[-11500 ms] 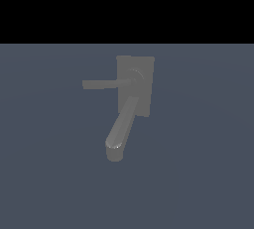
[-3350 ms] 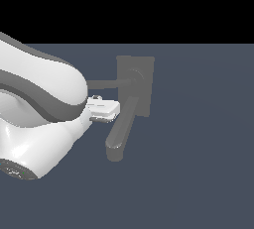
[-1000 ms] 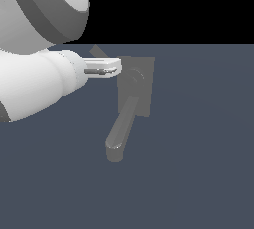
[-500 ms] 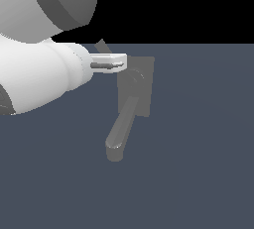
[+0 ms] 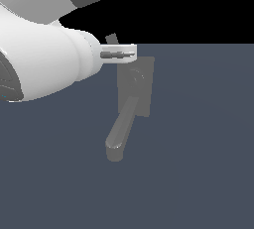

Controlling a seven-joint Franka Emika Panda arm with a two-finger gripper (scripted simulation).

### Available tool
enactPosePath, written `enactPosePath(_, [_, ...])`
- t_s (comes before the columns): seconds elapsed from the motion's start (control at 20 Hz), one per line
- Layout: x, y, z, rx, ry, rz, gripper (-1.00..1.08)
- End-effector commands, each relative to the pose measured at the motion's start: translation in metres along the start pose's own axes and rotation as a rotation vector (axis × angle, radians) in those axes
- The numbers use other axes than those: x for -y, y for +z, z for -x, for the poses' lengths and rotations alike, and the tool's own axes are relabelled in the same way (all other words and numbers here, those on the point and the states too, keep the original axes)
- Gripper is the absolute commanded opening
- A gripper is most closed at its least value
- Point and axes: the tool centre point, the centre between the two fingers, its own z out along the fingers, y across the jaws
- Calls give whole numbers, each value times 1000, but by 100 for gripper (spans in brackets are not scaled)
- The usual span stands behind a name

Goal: Turn on the faucet by rotating a designated handle.

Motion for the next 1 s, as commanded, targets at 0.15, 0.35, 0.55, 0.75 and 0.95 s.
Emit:
enactPosePath(0.15, [6,1,5,-1,1,-2,-100])
enactPosePath(0.35, [19,1,11,5,2,-1,-100])
enactPosePath(0.55, [33,2,16,10,3,-1,-100])
enactPosePath(0.75, [46,3,22,15,4,-1,-100])
enactPosePath(0.95, [60,4,28,21,6,0,-100])
